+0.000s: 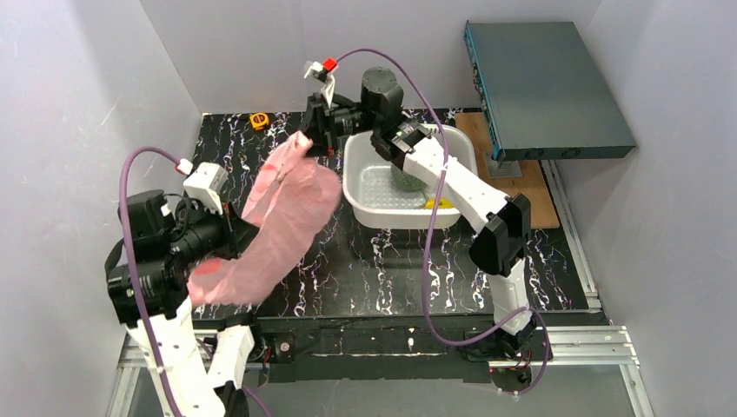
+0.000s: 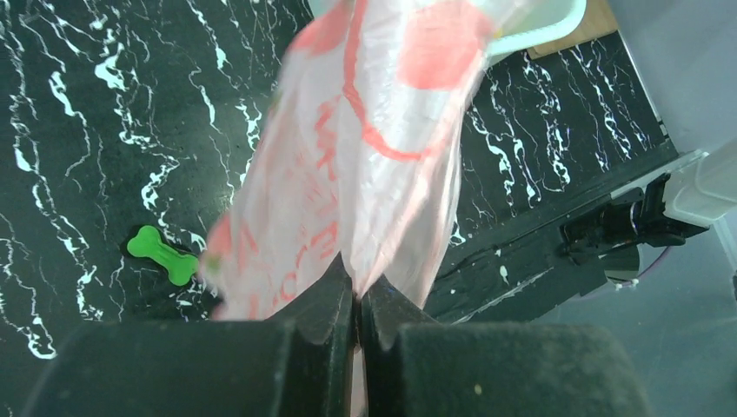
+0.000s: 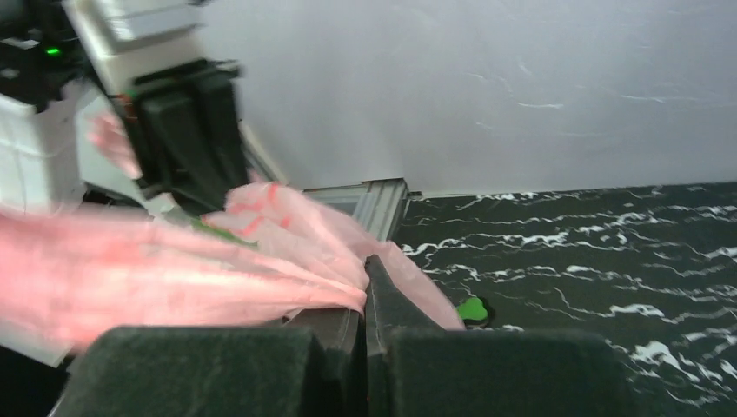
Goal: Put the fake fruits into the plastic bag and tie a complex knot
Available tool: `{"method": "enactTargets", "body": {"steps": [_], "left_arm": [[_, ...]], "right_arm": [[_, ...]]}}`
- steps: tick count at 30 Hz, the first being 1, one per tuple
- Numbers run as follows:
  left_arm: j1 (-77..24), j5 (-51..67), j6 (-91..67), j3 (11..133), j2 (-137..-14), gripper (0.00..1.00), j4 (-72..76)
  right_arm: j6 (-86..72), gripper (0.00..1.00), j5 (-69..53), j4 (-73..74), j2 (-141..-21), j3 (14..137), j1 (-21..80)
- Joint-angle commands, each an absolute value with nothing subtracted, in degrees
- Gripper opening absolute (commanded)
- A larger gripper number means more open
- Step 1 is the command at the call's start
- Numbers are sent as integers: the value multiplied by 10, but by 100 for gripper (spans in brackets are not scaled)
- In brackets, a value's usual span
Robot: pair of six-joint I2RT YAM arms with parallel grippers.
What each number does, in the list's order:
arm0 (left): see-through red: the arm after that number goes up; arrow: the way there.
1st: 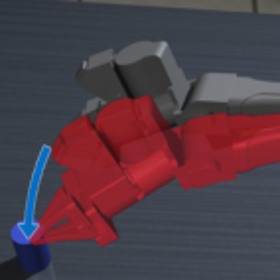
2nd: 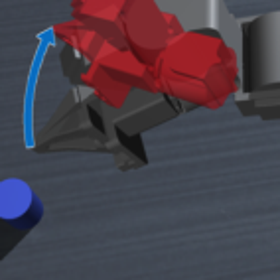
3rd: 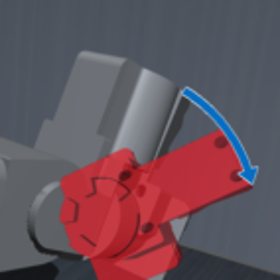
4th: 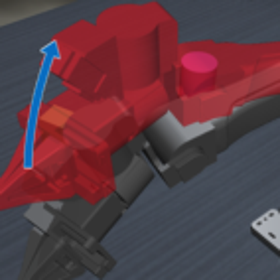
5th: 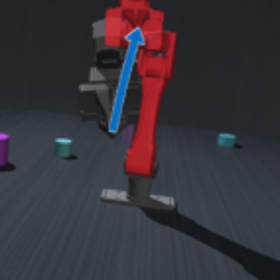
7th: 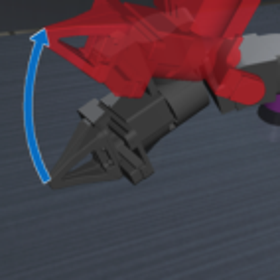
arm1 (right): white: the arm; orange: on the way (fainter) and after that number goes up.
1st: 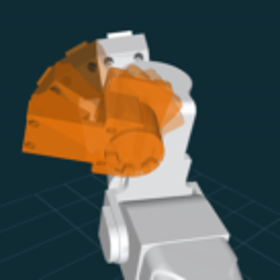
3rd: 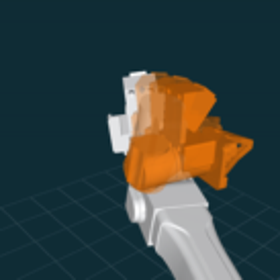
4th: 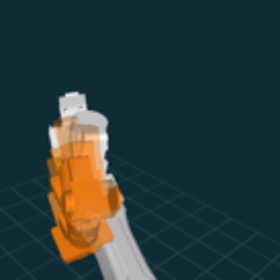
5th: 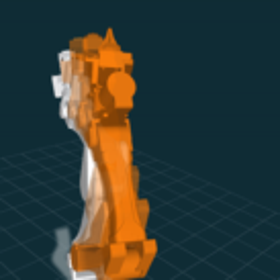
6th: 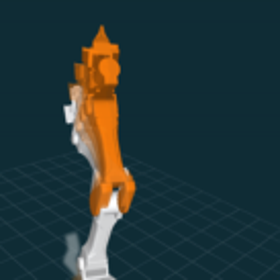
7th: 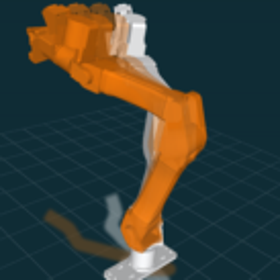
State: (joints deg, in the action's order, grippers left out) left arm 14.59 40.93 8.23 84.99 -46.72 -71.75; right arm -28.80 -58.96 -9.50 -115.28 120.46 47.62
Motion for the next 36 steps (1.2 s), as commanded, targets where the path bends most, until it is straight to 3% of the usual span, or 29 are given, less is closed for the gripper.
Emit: {"method": "enactTargets", "body": {"steps": [1, 5, 8, 13, 18, 21, 25, 30, 36], "left_arm": [[150, 397, 49, 899, -461, 0, -746], [150, 392, -5, 928, -480, 0, -735], [156, 396, -47, 879, -480, 0, -720], [165, 388, -115, 756, -457, 0, -650], [165, 374, -180, 711, -449, 0, -563], [166, 334, -190, 720, -448, 0, -563], [165, 325, -212, 720, -438, 0, -564], [165, 361, -245, 689, -420, 0, -542], [166, 439, -265, 646, -410, 0, -487]], "right_arm": [[-322, 1, -594, -95, -1191, 1265, 440], [-308, 1, -552, -64, -1251, 1333, 437], [-302, 1, -524, -29, -1287, 1378, 438], [-239, 46, -467, 70, -1237, 1314, 436], [-206, 67, -346, 138, -1109, 1160, 434], [-186, 71, -280, 253, -1080, 1168, 421], [-187, 68, -288, 356, -1027, 1134, 400], [-215, 61, -361, 375, -953, 1018, 418], [-287, 68, -392, 321, -985, 1023, 471]]}}
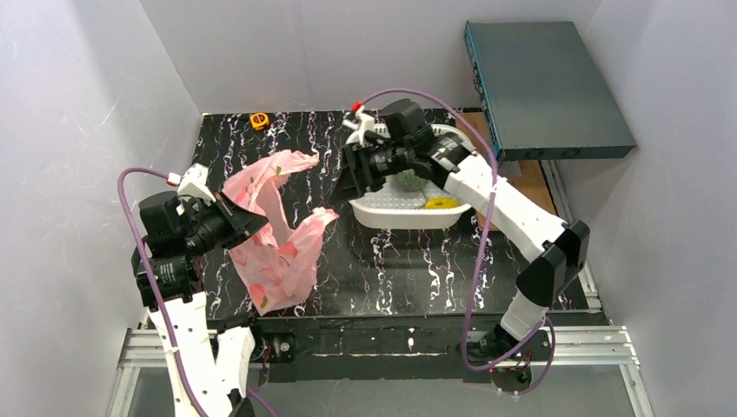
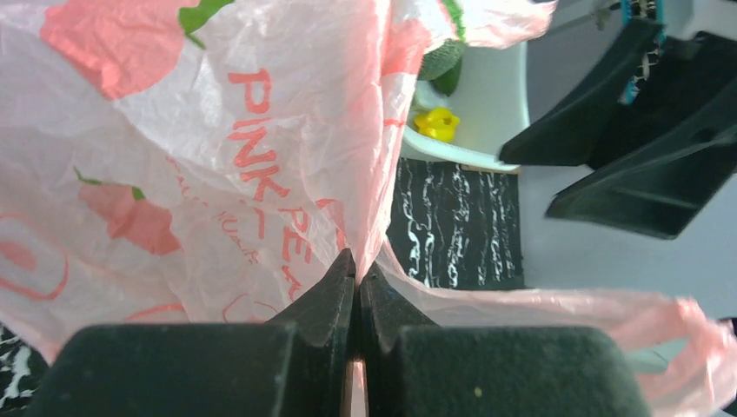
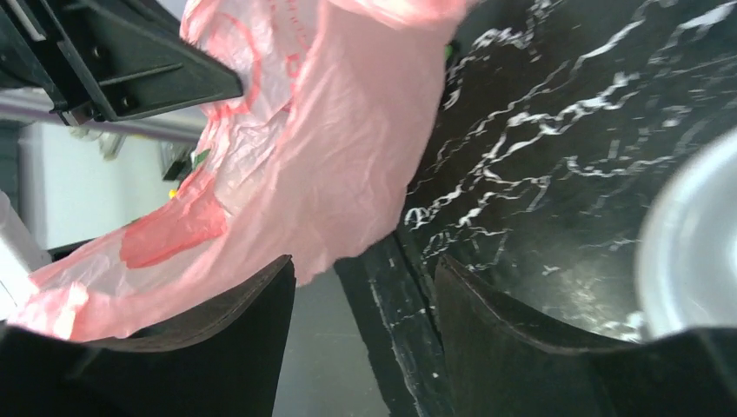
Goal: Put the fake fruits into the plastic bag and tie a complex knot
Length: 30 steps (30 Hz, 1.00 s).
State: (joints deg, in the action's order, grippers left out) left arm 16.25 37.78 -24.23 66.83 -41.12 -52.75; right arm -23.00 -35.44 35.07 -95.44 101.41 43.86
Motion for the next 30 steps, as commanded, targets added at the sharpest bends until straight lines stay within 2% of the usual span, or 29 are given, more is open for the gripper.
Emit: {"method": "enactTargets", "body": {"steps": [1, 8, 14, 16, 17, 18, 19, 20, 21, 25, 30], "left_arm": [[166, 448, -264, 640, -409, 0, -481], [166, 468, -266, 616, -396, 0, -468], [165, 489, -269, 612, -396, 0, -455], [165, 495, -269, 614, -394, 0, -452], [166, 499, -269, 615, -392, 0, -452], [166, 502, -270, 616, -390, 0, -452], [165, 502, -271, 617, -389, 0, -457], [166, 495, -271, 620, -389, 0, -466], [166, 486, -268, 623, -389, 0, -477], [165, 415, -218, 635, -383, 0, -518], [166, 284, -158, 631, -394, 0, -556]], "right_arm": [[-294, 69, -383, 316, -994, 1039, 479], [-351, 76, -267, 316, -1035, 1117, 534], [-336, 78, -201, 302, -1046, 1102, 561], [-315, 75, -173, 302, -1053, 1095, 563], [-297, 71, -155, 306, -1056, 1092, 563], [-267, 58, -141, 307, -1060, 1086, 563], [-224, 39, -125, 314, -1062, 1078, 562], [-197, 15, -109, 328, -1064, 1072, 557], [-178, 1, -107, 344, -1063, 1064, 548], [-144, 1, -201, 338, -1002, 960, 454], [-79, 1, -199, 305, -899, 858, 378]]}}
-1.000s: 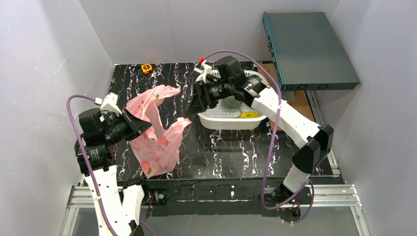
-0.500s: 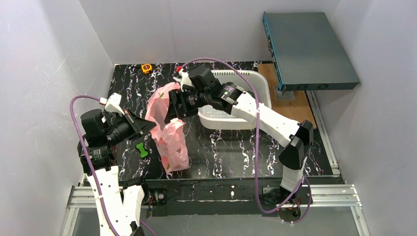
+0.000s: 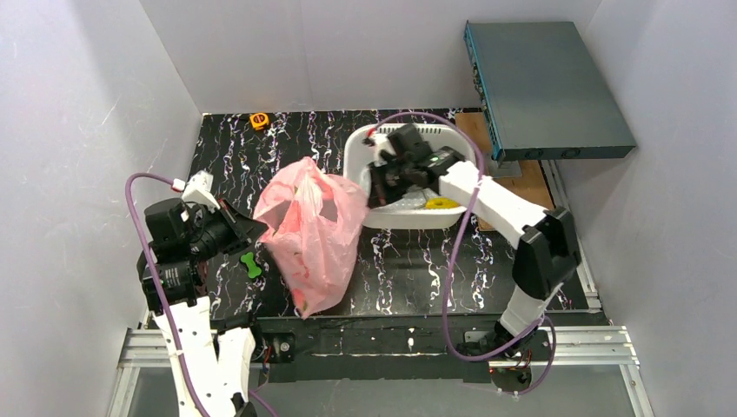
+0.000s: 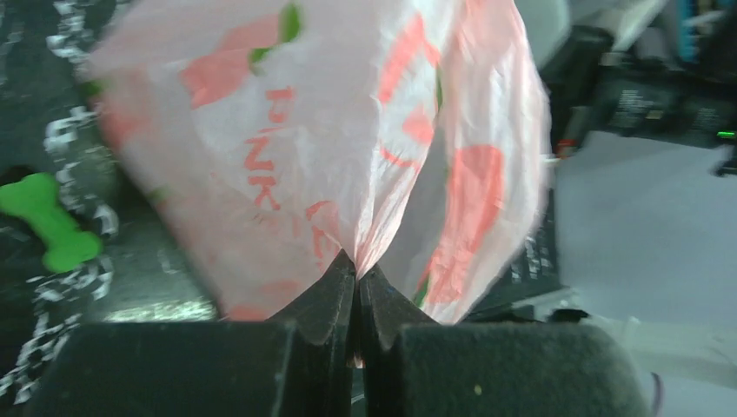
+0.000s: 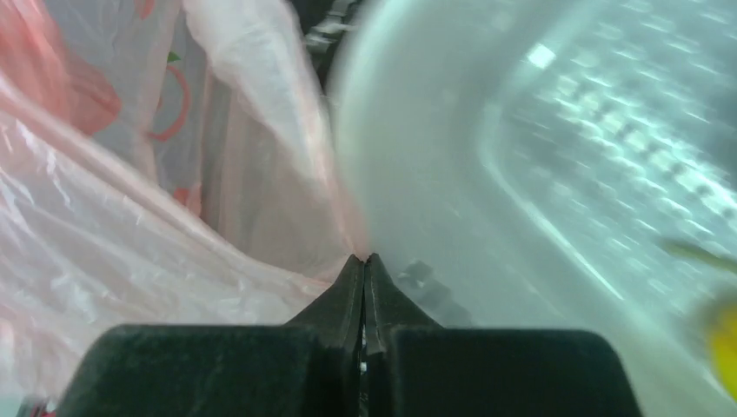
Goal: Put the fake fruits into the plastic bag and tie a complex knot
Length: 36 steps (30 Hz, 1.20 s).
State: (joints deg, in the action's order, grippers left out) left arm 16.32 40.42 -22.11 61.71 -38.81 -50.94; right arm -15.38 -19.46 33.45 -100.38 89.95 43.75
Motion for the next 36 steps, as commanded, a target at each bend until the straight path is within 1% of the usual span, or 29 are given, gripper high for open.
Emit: {"method": "enactTargets", "body": {"steps": [1, 3, 5, 11, 13, 16, 18, 20, 22, 23, 25, 28, 29, 32, 36], "left_arm": [[166, 247, -146, 633, -400, 0, -563], [167, 159, -120, 642, -421, 0, -580], [167, 104, -95, 648, -439, 0, -589], [172, 50, -39, 623, -455, 0, -587], [178, 55, -30, 612, -462, 0, -582], [179, 113, -28, 600, -475, 0, -575], [179, 162, -22, 599, -484, 0, -568], [179, 277, 14, 611, -495, 0, -571], [178, 390, 15, 626, -502, 0, -574], [177, 426, 17, 634, -505, 0, -574], [175, 451, 38, 646, -512, 0, -578], [174, 468, 108, 662, -540, 0, -616], [175, 471, 125, 666, -552, 0, -629], [175, 489, 154, 670, -579, 0, -642], [175, 478, 140, 660, -594, 0, -612]], "right_arm": [[-66, 1, -199, 300, -881, 838, 372], [-33, 1, -190, 304, -850, 812, 363], [-5, 1, -181, 299, -823, 779, 349], [72, 1, -165, 302, -781, 725, 259], [82, 1, -175, 299, -774, 719, 235], [88, 1, -206, 301, -764, 719, 238], [99, 1, -231, 308, -760, 723, 264], [114, 1, -280, 323, -754, 733, 284], [135, 3, -310, 343, -753, 754, 310], [143, 12, -312, 356, -754, 767, 323], [153, 30, -306, 357, -755, 787, 339], [172, 50, -288, 346, -757, 813, 345], [190, 52, -283, 345, -761, 821, 345], [220, 54, -260, 346, -781, 857, 345], [261, 55, -243, 362, -819, 911, 341]]}}
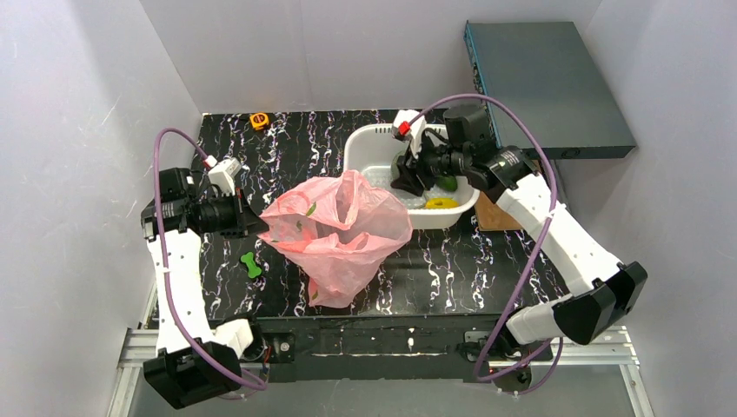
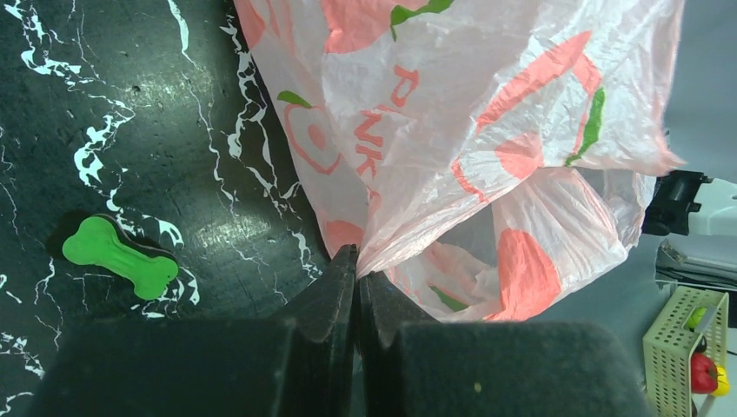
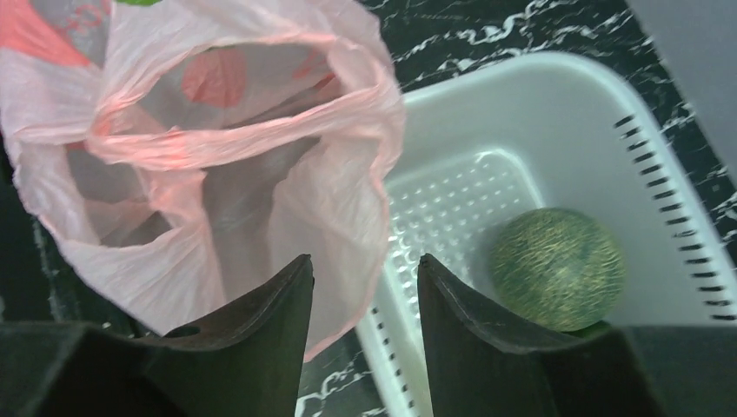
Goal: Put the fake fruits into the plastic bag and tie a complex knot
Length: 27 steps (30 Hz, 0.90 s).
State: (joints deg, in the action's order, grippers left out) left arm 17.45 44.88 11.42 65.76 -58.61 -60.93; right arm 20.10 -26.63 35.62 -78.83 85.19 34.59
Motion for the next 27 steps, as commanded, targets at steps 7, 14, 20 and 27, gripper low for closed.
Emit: {"method": "enactTargets", "body": {"steps": [7, 14, 20, 27], "left_arm": [[174, 455, 148, 636, -593, 0, -586], [175, 446, 151, 631, -619, 0, -574], [176, 451, 142, 636, -634, 0, -572], [176, 454, 146, 648, -648, 0, -578]], "right_arm": [[233, 64, -252, 499, -930, 1078, 263], [258, 66, -186, 525, -1006, 1105, 245], [280, 64, -142, 521, -1080, 1124, 227], [332, 66, -106, 518, -1144, 1106, 221]]}}
